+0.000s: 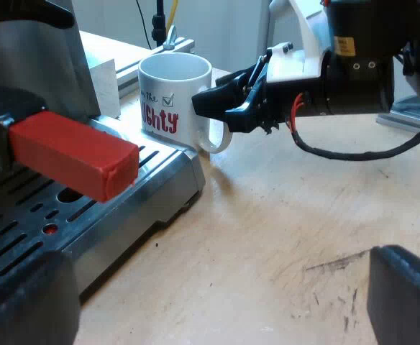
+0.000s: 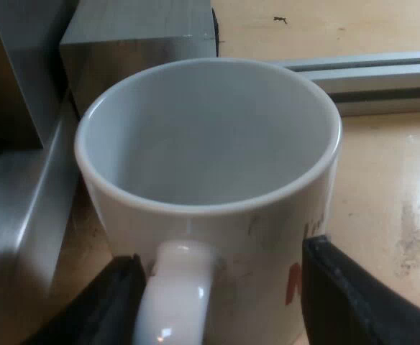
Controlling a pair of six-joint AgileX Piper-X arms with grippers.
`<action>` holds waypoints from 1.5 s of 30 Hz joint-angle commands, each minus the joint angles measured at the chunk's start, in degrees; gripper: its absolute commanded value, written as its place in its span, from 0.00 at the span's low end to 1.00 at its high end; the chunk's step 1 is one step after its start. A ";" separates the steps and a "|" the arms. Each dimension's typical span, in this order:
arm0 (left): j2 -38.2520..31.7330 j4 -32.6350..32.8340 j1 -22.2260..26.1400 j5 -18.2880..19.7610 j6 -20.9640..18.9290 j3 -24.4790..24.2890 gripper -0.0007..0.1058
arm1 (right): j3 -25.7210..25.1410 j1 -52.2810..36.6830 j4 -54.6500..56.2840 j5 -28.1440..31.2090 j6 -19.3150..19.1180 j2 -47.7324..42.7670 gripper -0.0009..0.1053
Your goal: Remove mug from coffee machine
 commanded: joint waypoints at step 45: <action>0.23 8.48 -0.28 -9.78 -4.00 -5.11 0.77 | -24.50 0.73 99.35 -12.26 3.72 -45.71 0.48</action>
